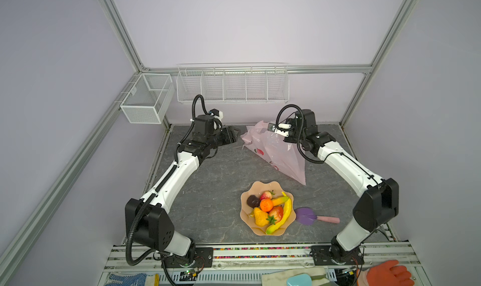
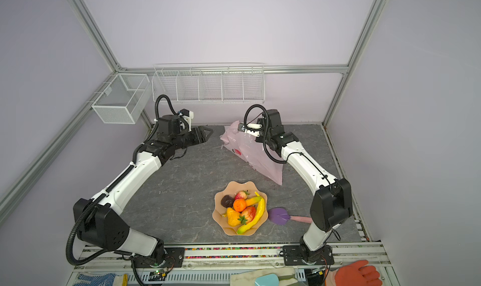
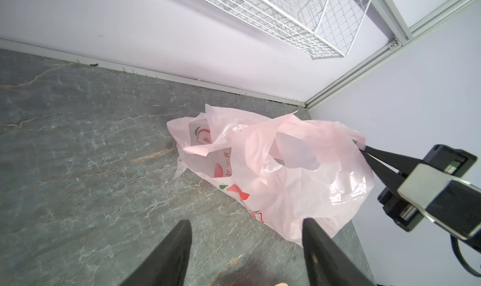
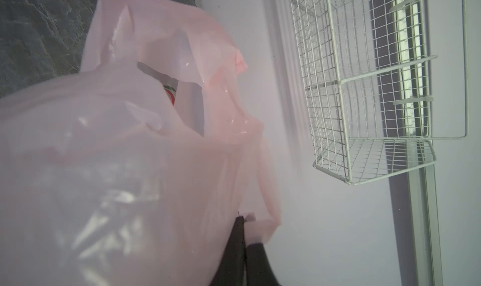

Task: Place the fruits into the plastic bag
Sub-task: Open the plastic bag at the top-right of the table.

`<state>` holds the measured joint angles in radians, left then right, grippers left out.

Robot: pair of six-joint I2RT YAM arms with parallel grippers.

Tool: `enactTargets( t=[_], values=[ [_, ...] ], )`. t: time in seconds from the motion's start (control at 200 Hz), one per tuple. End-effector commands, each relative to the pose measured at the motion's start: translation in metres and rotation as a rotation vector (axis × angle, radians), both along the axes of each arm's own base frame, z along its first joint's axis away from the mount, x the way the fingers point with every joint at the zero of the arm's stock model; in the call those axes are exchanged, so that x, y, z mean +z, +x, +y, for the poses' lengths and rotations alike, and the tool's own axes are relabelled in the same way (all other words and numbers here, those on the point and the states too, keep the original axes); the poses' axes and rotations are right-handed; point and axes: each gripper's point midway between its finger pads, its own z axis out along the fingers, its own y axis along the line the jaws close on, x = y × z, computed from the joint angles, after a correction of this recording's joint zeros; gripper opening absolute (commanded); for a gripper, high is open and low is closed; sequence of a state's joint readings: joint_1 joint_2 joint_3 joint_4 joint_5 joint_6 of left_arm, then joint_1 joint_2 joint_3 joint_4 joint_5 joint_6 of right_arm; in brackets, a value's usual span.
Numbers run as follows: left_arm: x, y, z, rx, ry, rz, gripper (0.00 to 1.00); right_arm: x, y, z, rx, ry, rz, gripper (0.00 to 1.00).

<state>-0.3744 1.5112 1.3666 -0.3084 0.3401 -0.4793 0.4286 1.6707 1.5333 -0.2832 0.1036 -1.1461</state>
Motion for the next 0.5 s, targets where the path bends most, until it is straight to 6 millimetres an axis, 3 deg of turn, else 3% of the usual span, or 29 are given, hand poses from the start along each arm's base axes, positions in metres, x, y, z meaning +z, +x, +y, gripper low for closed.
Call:
enactTargets(
  t=[0.0, 0.115, 0.285, 0.375, 0.5],
  values=[
    [0.014, 0.002, -0.037, -0.102, -0.062, -0.044, 0.75, 0.011, -0.020, -0.005, 0.068, -0.027, -0.019, 0.06],
    [-0.001, 0.000, -0.074, -0.231, -0.007, -0.027, 0.78, -0.002, -0.037, -0.009, 0.057, -0.007, 0.023, 0.06],
    [-0.025, 0.019, -0.083, -0.273, 0.116, -0.036, 0.79, -0.027, -0.069, -0.006, 0.090, -0.021, 0.082, 0.06],
    [-0.030, 0.023, -0.092, -0.334, 0.169, -0.055, 0.80, -0.030, -0.077, -0.006, 0.090, -0.008, 0.098, 0.06],
    [-0.054, 0.023, -0.095, -0.414, 0.285, -0.048, 0.80, -0.027, -0.085, -0.006, 0.092, 0.007, 0.105, 0.06]
  ],
)
